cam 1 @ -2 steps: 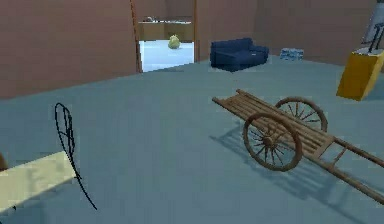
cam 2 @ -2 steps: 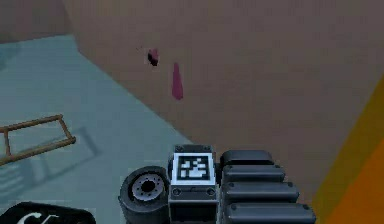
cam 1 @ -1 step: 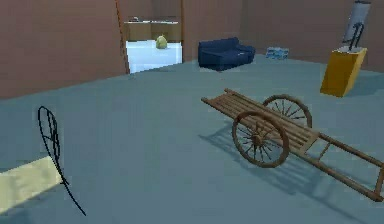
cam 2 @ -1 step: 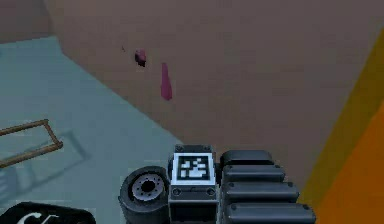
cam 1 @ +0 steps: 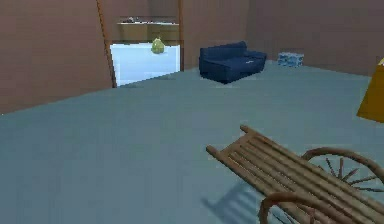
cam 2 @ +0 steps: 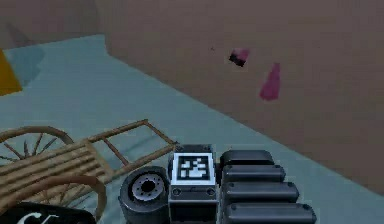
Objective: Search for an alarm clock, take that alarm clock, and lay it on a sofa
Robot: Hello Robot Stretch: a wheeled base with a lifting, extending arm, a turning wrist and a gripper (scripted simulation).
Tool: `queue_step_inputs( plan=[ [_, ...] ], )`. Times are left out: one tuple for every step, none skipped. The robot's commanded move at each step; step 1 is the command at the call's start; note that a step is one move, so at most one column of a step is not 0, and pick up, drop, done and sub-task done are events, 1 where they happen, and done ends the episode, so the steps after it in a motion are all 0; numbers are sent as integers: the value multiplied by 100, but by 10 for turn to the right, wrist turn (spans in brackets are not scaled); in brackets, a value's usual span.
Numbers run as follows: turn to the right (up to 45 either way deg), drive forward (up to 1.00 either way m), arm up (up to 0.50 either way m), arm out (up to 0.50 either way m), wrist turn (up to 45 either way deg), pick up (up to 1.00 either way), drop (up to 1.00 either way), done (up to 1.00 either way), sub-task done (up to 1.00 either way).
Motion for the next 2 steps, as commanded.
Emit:
queue_step_inputs(
  plan=[
    [0, 40, 0, 0, 0, 0, 0, 0, 0],
    [-150, 0, 0, 0, 0, 0, 0, 0, 0]
  ],
)
